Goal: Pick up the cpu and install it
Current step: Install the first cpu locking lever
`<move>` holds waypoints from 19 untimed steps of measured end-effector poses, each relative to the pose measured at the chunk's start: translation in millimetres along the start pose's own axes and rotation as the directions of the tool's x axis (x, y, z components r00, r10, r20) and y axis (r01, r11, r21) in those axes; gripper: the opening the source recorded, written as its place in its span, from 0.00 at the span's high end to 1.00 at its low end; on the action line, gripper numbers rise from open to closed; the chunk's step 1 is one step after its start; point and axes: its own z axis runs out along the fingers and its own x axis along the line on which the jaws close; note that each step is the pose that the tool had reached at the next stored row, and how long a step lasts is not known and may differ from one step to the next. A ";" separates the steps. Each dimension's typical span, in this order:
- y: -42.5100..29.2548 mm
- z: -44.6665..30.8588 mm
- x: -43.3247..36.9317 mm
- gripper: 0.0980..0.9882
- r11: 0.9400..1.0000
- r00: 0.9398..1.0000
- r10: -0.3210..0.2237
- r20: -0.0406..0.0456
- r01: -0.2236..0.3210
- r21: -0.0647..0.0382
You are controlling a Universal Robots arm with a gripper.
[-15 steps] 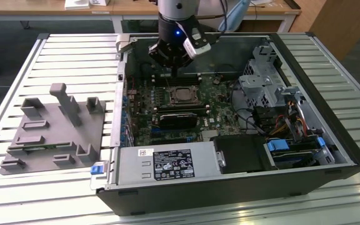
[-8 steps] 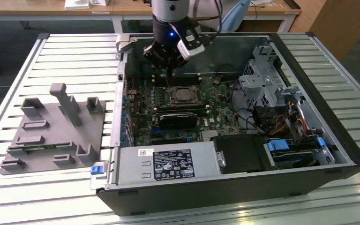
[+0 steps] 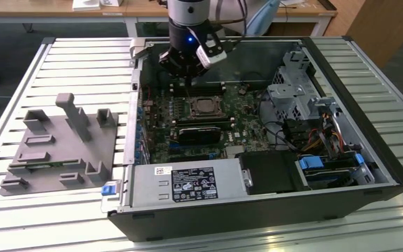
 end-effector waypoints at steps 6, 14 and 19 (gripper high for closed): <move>0.0 0.8 4.2 0.99 1.000 1.000 0.000 0.000 0.000 0.000; 0.0 1.4 6.3 0.99 1.000 1.000 0.000 0.000 0.000 0.000; 0.1 2.1 9.4 0.99 1.000 1.000 0.000 0.000 0.000 0.000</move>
